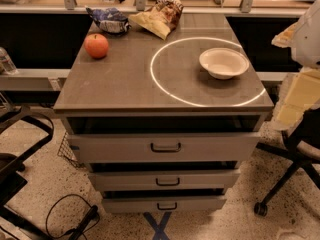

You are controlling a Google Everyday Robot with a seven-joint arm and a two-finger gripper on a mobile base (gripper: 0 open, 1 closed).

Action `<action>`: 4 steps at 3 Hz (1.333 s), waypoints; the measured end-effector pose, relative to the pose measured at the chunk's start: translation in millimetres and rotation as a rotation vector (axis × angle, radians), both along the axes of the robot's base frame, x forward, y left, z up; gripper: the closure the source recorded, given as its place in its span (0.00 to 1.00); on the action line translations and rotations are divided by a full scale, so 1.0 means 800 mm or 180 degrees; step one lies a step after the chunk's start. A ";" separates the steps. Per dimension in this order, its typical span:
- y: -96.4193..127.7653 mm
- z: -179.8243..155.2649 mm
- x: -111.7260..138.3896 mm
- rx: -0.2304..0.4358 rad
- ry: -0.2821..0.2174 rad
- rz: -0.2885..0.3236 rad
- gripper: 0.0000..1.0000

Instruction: Move paper bowl near apple

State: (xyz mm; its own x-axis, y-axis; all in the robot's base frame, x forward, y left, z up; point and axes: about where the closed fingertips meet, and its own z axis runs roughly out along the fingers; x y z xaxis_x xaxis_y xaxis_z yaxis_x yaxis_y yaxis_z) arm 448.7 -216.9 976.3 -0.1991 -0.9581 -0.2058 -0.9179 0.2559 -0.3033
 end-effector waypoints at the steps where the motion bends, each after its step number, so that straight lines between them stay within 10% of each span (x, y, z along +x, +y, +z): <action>1: -0.005 -0.008 0.004 -0.0054 -0.0250 0.0116 0.00; 4: -0.002 0.007 0.084 -0.0462 -0.1777 0.1022 0.00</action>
Offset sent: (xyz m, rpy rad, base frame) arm 0.0610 -0.0041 0.0083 -0.1246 -0.6060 0.3477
